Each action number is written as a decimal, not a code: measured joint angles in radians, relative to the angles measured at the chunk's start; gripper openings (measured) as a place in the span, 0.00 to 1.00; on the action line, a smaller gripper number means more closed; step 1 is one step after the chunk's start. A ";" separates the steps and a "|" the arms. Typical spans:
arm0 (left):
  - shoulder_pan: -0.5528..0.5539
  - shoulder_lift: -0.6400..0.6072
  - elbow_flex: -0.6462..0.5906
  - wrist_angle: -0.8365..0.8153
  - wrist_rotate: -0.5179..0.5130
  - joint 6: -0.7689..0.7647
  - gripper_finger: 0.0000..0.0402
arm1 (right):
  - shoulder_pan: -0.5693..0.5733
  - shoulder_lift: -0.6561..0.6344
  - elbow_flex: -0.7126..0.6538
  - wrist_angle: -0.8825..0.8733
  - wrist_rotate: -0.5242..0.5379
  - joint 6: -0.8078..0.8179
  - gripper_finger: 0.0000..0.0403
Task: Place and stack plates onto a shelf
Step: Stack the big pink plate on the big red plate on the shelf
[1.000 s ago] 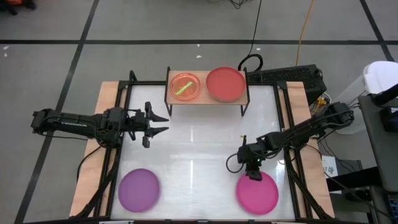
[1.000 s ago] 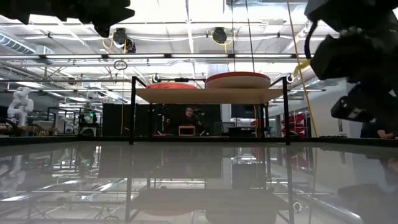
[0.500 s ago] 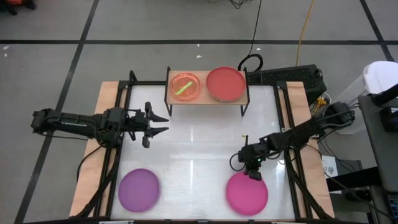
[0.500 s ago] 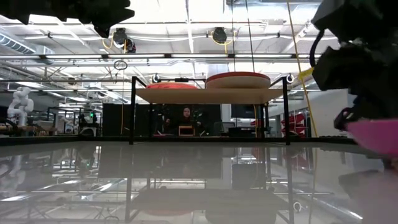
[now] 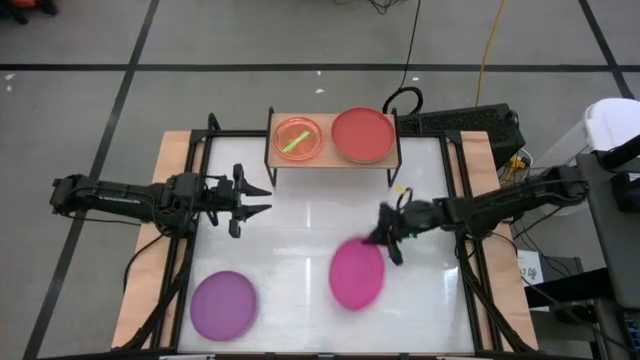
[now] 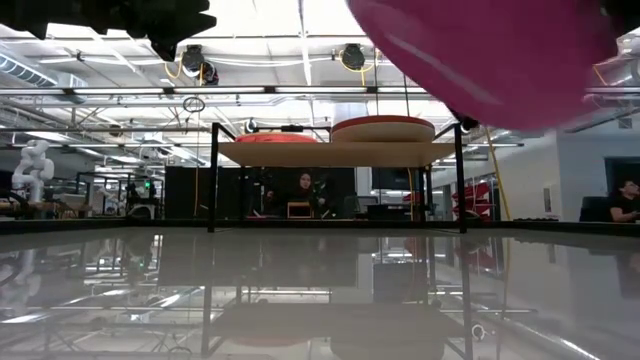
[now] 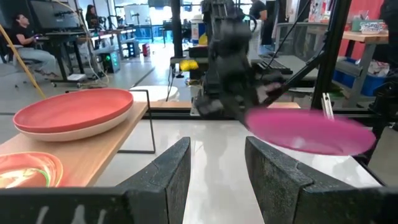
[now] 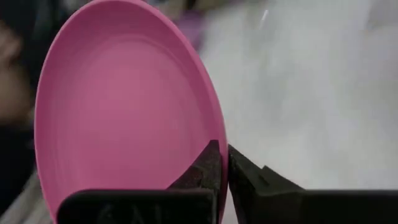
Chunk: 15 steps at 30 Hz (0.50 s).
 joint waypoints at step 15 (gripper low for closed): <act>0.000 0.000 0.000 -0.001 0.000 -0.026 0.40 | -0.392 -0.052 0.001 0.359 0.683 0.013 0.01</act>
